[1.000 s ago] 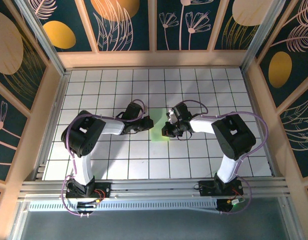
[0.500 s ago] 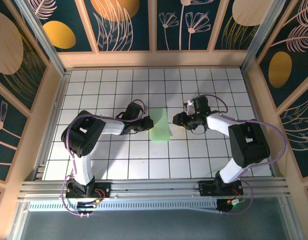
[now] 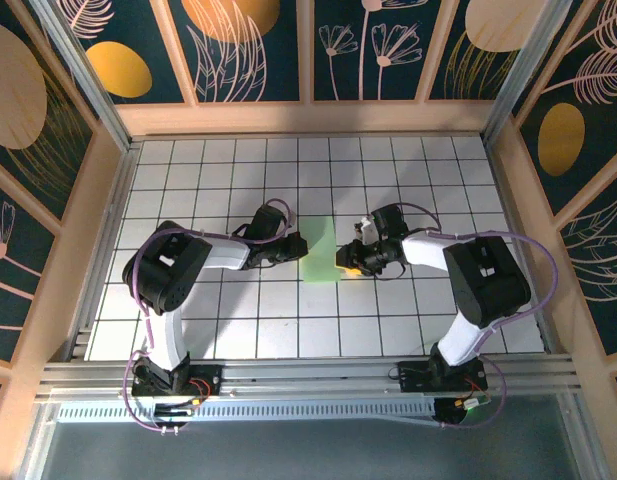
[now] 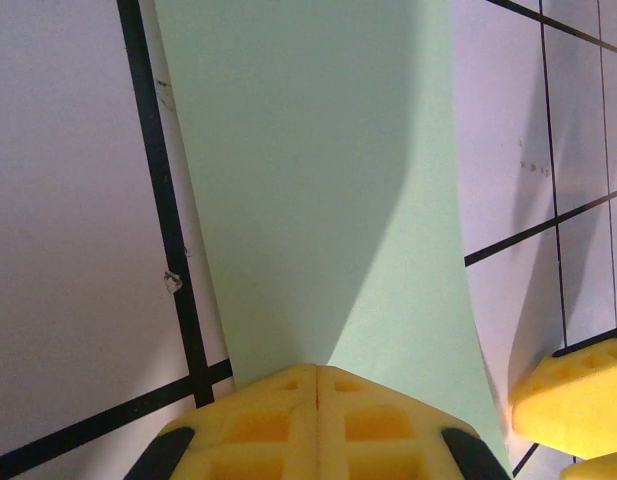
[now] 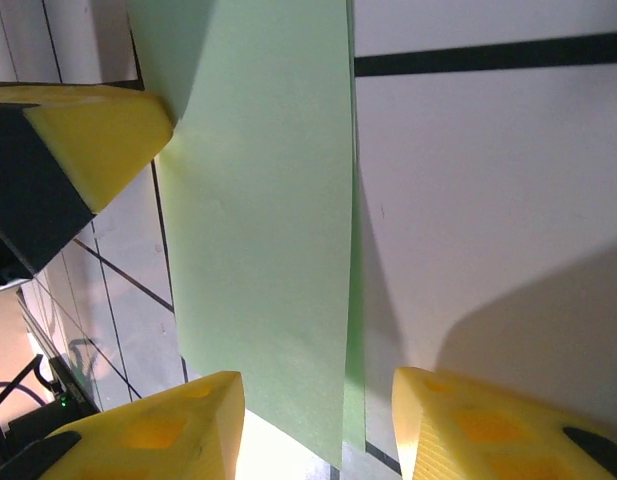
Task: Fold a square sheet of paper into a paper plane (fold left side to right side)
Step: Fold the triangle a second time at the center of the table.
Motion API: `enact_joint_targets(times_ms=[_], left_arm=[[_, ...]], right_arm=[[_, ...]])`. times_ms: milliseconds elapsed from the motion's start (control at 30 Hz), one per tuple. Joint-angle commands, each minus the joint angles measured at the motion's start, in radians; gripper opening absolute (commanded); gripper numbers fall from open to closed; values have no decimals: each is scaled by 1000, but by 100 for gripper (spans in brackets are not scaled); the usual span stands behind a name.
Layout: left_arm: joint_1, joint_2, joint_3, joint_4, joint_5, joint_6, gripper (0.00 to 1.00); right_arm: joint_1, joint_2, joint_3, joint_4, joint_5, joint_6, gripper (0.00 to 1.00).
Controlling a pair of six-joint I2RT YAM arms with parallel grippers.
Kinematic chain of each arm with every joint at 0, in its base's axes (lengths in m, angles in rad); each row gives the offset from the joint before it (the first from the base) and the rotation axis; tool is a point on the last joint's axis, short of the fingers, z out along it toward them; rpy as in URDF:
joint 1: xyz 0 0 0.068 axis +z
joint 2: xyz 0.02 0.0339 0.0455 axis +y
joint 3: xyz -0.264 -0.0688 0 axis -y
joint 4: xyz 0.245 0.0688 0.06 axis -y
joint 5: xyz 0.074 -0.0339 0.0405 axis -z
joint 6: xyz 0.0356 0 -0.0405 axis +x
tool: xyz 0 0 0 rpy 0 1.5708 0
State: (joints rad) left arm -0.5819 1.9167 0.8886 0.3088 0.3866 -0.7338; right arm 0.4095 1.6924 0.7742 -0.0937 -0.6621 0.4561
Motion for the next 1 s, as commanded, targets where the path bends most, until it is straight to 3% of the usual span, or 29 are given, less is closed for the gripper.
enact_joint_targets(times_ms=[0, 567, 967], left_arm=[[-7, 17, -20, -79, -45, 23, 0], [-6, 14, -22, -77, -45, 22, 0], [-8, 10, -22, -70, -38, 18, 0]], right_arm=[[18, 27, -2, 31, -28, 27, 43], [22, 44, 23, 92, -70, 61, 43], [6, 143, 115, 132, -94, 69, 41]])
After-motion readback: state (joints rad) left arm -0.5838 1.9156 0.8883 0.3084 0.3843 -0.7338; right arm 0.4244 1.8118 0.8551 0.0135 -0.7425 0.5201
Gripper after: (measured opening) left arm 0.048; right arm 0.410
